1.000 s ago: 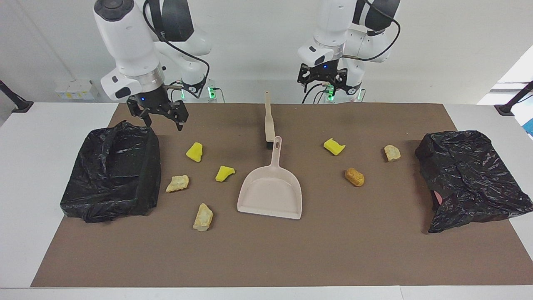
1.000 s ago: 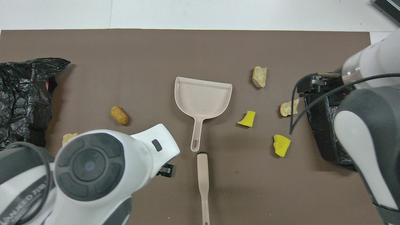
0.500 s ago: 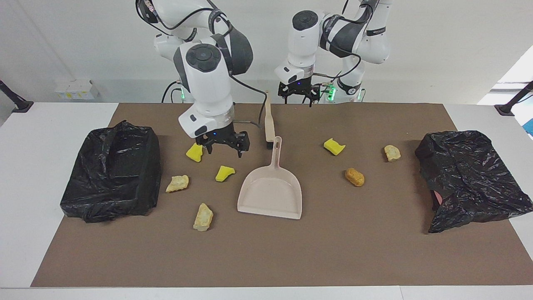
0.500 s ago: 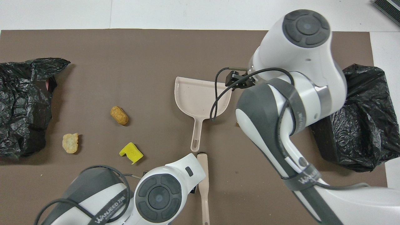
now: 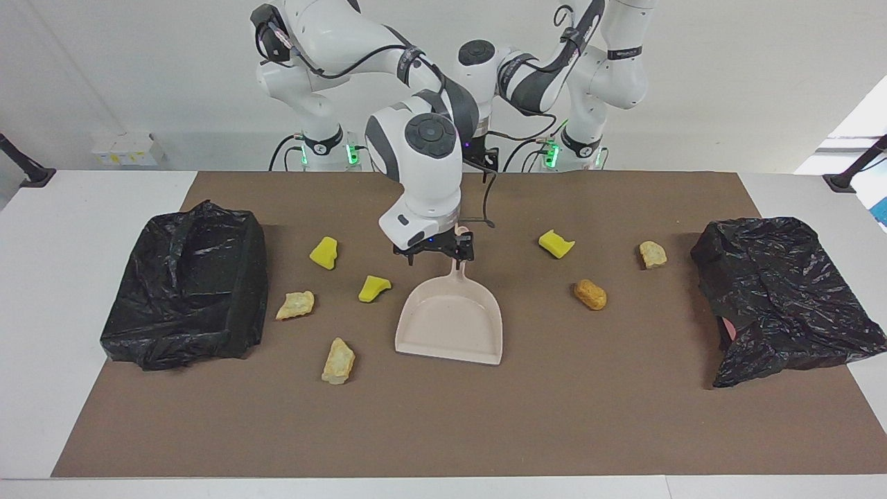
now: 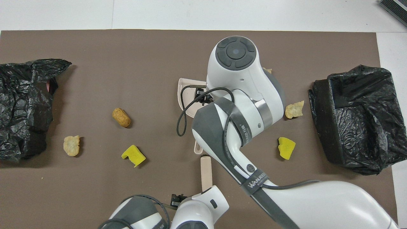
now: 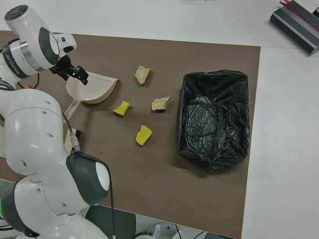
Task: Sweep and dump trash in bin
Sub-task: 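Reach the left gripper to the brush while the right gripper reaches the dustpan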
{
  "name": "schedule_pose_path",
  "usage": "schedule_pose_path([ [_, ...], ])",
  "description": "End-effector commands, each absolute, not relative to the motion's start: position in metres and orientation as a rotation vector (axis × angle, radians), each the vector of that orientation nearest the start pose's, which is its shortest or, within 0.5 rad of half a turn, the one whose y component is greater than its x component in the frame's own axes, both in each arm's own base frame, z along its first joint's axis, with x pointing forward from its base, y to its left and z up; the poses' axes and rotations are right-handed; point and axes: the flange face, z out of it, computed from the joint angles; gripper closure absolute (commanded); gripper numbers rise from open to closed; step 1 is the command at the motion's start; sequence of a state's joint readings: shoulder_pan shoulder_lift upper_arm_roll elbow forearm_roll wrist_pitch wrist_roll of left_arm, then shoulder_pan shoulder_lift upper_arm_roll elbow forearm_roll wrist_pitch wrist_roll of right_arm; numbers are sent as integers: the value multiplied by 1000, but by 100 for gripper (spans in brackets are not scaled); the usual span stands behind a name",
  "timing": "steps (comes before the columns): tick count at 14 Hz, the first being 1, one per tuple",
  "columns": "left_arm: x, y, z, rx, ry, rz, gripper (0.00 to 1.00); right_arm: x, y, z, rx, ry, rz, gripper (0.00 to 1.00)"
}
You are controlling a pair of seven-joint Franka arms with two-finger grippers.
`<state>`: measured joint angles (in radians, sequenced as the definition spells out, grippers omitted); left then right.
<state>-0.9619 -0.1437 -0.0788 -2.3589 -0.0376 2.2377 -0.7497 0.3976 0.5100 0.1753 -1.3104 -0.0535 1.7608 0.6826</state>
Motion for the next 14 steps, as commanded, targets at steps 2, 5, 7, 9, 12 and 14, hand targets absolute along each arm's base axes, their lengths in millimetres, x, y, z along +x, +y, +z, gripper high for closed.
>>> schedule_pose_path([
  [2,221,-436,367,-3176,358,-10,0,593,385,410,-3104,209,102,0],
  [5,207,-436,357,-3166,382,-1,0,579,403,379,-3099,219,131,0],
  [7,205,-435,354,-3163,374,3,0,572,398,359,-3116,224,169,1],
  [9,200,-436,347,-3155,378,12,11,561,400,341,-3136,222,209,6],
  [12,200,-438,340,-3149,387,19,23,555,399,341,-3150,237,234,14],
  [14,201,-438,340,-3147,394,20,43,557,399,343,-3147,265,223,26],
])
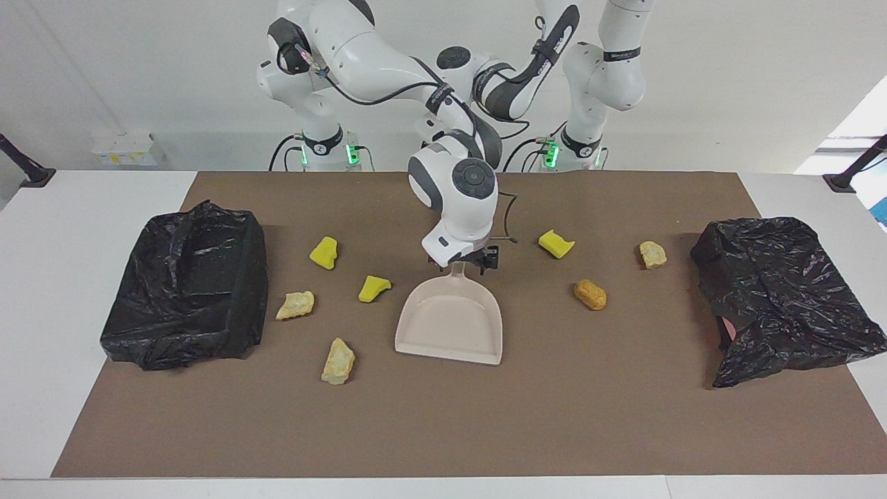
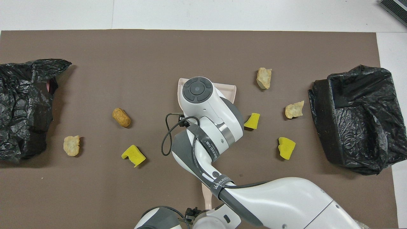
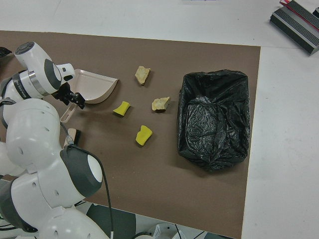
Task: Sweep and dump trash in bin
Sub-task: 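Lift the brush with the left gripper while the right gripper lifts the dustpan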
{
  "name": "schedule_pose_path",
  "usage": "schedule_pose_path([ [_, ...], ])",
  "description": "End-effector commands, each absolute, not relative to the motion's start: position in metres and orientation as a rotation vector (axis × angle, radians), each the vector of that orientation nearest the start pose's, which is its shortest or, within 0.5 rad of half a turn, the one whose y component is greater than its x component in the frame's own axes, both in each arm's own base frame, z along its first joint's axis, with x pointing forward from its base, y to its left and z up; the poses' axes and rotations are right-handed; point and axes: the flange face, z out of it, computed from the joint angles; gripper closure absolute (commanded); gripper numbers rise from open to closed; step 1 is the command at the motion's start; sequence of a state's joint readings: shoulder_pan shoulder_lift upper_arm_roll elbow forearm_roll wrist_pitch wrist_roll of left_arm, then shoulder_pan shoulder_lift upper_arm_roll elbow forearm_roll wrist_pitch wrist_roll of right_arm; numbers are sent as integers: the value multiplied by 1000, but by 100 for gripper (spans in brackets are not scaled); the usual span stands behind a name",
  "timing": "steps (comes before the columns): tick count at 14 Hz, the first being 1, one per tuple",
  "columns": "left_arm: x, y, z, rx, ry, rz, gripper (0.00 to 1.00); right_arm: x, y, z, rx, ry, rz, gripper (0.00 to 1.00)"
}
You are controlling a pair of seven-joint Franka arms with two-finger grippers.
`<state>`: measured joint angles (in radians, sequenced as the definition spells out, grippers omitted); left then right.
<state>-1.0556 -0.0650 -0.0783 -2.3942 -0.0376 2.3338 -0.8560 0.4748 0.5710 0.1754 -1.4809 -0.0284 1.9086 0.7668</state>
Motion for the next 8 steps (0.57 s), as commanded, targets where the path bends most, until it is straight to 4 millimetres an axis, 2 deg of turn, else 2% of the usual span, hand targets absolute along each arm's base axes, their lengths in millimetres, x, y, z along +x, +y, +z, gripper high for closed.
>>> schedule_pose_path([
  [1,201,-437,339,-3145,389,23,67,558,400,344,-3143,285,219,38],
  [2,201,-438,340,-3143,387,26,94,559,399,345,-3140,300,215,58],
  [3,205,-437,340,-3142,384,27,100,559,399,347,-3139,307,213,84],
  [4,207,-436,337,-3139,372,33,100,560,398,350,-3137,314,206,100],
  [6,212,-437,344,-3152,338,26,100,560,396,360,-3145,263,182,100],
  [8,225,-428,348,-3151,258,34,100,560,395,378,-3145,169,148,100],
])
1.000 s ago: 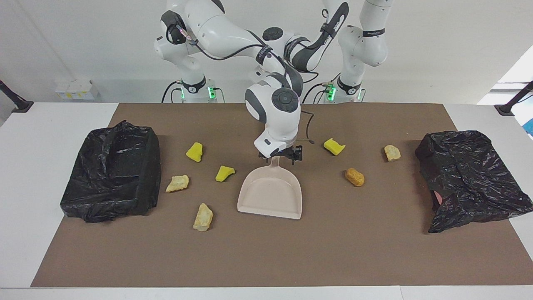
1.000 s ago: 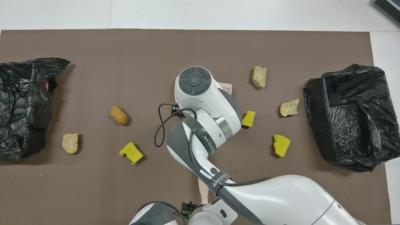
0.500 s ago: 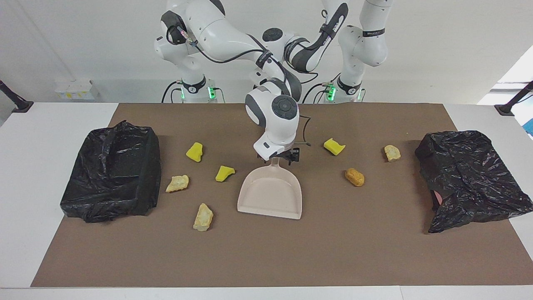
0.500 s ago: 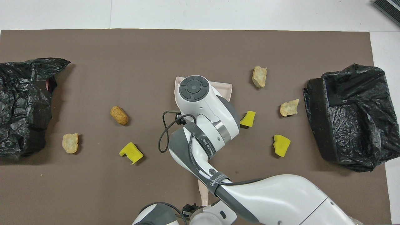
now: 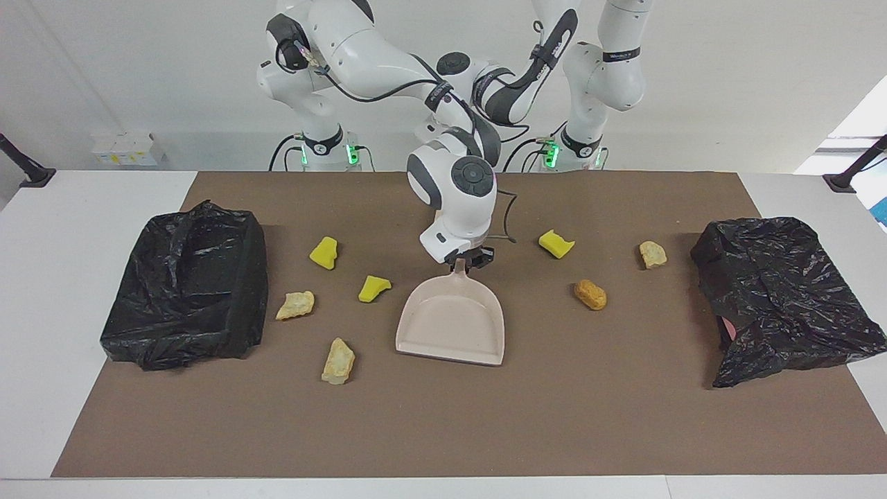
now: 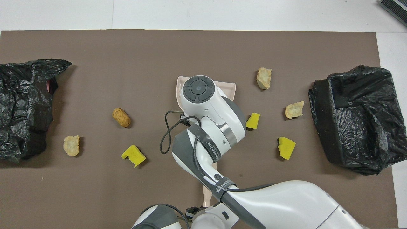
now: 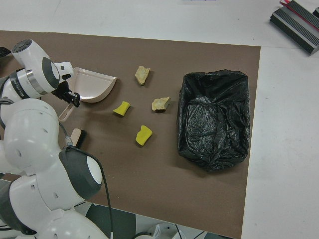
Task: Sweep and dump trash in bin
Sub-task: 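Lift the brush with the left gripper while the right gripper lifts the dustpan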
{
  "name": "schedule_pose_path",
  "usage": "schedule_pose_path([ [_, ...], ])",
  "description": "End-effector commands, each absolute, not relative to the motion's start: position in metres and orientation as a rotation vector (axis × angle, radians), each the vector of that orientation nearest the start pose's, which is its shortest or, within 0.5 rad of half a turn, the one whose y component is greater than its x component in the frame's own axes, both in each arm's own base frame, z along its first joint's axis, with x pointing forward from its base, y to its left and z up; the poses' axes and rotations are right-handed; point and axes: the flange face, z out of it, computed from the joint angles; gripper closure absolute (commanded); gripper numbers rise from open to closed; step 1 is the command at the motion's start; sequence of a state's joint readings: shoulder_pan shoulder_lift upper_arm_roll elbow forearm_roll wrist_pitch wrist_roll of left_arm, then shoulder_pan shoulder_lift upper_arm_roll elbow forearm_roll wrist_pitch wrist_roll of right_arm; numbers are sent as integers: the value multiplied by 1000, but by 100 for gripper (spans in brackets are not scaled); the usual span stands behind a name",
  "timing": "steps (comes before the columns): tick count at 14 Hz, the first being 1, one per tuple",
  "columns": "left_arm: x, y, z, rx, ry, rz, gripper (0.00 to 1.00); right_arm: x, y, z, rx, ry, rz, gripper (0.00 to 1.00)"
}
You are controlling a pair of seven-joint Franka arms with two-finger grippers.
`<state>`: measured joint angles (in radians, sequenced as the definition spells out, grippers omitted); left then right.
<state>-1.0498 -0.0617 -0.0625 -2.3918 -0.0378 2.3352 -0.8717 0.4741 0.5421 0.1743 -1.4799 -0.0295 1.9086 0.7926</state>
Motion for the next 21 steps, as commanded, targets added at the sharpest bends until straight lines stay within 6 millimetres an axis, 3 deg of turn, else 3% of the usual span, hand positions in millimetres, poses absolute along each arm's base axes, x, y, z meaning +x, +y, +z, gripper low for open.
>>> schedule_pose_path([
  [1,230,-421,351,-3134,227,54,100,560,394,388,-3140,128,124,100],
  [4,254,-397,359,-3094,119,105,100,577,363,416,-3121,-59,61,100],
  [7,283,-365,367,-3057,12,158,100,593,329,427,-3098,-371,41,100],
  [9,309,-344,377,-3057,-79,165,100,592,319,432,-3089,-605,70,100],
  [11,344,-319,390,-3067,-51,178,100,588,314,434,-3102,-800,98,100],
  [16,435,-226,420,-3134,73,114,100,572,302,425,-2904,-1479,179,100],
  [21,491,-143,440,-3096,173,126,100,570,293,422,-2555,-2103,238,100],
])
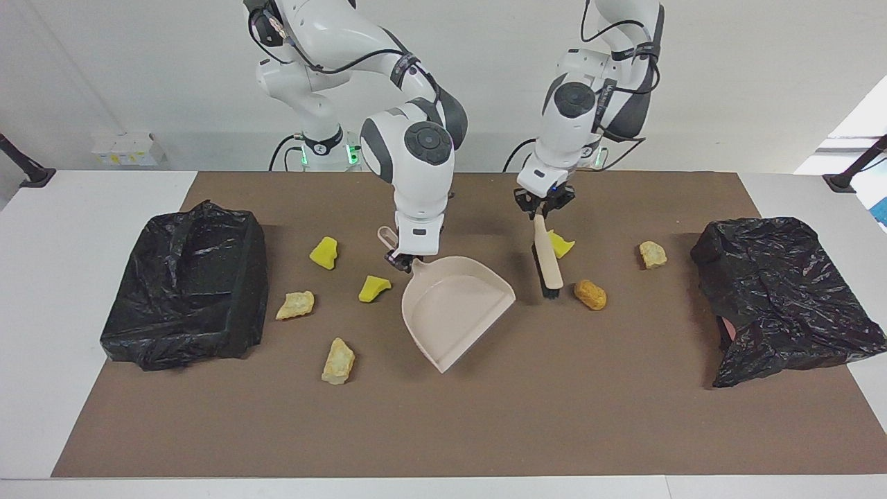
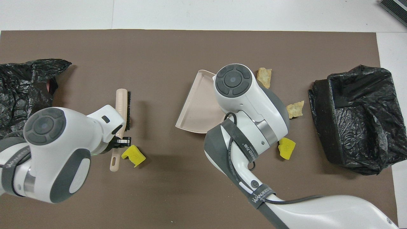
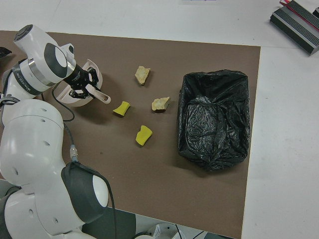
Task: Sweep and dump trash in bin
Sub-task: 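Lift the brush with the left gripper while the right gripper lifts the dustpan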
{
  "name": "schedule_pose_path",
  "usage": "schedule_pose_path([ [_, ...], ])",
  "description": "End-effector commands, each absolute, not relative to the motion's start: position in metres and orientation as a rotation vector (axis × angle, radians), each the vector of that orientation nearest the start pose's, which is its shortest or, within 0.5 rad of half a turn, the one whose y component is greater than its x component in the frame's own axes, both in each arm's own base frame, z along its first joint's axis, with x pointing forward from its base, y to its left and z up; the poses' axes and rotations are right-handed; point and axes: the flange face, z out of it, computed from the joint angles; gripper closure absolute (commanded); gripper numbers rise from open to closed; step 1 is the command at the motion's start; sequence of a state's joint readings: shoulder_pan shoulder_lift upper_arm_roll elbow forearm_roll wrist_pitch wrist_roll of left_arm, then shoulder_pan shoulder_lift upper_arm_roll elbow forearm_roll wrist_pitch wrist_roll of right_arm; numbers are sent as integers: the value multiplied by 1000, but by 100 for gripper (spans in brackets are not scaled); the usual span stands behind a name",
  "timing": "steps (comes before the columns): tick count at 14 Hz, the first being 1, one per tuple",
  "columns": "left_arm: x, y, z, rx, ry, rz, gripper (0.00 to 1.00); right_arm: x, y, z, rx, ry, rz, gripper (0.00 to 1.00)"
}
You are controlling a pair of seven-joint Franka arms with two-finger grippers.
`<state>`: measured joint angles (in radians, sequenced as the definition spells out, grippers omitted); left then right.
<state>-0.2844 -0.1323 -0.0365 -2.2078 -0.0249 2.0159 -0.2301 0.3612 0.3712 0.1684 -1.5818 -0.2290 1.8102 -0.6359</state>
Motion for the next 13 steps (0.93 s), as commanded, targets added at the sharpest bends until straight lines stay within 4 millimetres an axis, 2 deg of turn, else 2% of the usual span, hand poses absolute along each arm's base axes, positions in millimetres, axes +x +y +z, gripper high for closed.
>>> schedule_pose_path([
  [1,494,-130,440,-3063,171,128,100,568,292,420,-2499,-2195,250,100],
  [2,496,-117,438,-3039,149,141,100,567,293,418,-2457,-2253,237,100],
  [5,498,-56,433,-3025,-7,237,100,569,297,413,-2282,-2428,201,100],
  [9,484,13,431,-2999,-218,409,100,572,309,381,-2210,-2469,211,100],
  [12,466,35,431,-2965,-280,537,100,568,321,367,-2188,-2478,228,100],
  [13,459,36,431,-2939,-278,554,100,567,322,363,-2183,-2481,224,100],
])
